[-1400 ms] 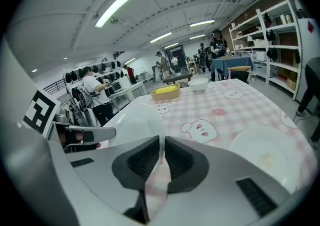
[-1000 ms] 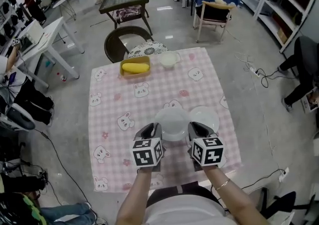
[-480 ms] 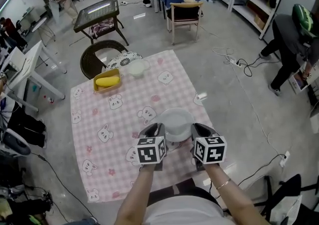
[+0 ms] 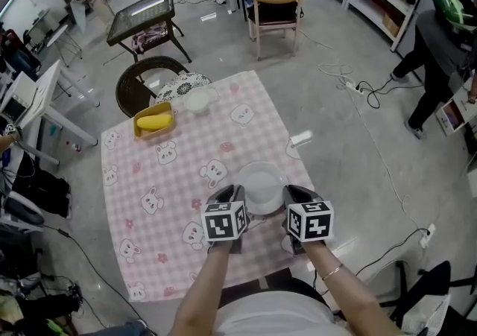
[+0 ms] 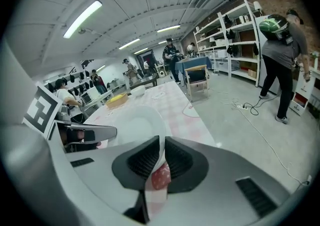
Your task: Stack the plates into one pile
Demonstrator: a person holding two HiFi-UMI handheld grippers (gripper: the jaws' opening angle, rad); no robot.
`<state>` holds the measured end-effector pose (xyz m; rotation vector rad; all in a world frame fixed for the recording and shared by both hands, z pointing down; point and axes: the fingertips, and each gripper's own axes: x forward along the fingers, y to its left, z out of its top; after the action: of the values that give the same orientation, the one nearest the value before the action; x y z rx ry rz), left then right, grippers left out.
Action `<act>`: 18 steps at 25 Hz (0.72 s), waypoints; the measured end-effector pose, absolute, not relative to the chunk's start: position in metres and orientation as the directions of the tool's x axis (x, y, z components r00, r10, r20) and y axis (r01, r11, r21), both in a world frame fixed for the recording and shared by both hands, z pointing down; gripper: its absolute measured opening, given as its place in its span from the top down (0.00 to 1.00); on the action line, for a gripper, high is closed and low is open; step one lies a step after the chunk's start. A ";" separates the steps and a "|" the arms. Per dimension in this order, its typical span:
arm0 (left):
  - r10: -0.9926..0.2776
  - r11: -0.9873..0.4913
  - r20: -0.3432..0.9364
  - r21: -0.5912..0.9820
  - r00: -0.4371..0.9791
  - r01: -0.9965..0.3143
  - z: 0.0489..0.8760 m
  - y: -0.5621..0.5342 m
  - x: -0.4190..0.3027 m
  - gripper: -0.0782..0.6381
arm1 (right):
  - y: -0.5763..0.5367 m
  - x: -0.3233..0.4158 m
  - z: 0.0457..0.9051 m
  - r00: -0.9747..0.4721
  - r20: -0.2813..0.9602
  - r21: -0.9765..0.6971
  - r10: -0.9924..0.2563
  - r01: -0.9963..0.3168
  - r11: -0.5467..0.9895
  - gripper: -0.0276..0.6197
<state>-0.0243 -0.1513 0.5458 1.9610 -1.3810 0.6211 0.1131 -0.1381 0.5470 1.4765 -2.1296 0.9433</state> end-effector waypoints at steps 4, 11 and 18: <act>-0.619 -0.228 0.712 0.241 0.331 -0.943 0.554 -0.159 -0.031 0.76 | -0.147 0.106 0.555 -0.376 0.657 -0.307 -0.654 -0.925 0.224 0.90; -0.603 -0.218 0.733 0.227 0.314 -0.949 0.564 -0.164 -0.028 0.76 | -0.151 0.108 0.568 -0.376 0.680 -0.290 -0.629 -0.927 0.240 0.89; -0.616 -0.226 0.733 0.186 0.288 -0.956 0.562 -0.173 -0.031 0.76 | -0.158 0.105 0.568 -0.375 0.685 -0.287 -0.625 -0.927 0.242 0.89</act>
<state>-0.0313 -0.1728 0.5622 1.9360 -1.4036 0.6998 0.1054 -0.1578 0.5681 1.4170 -2.0892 0.9404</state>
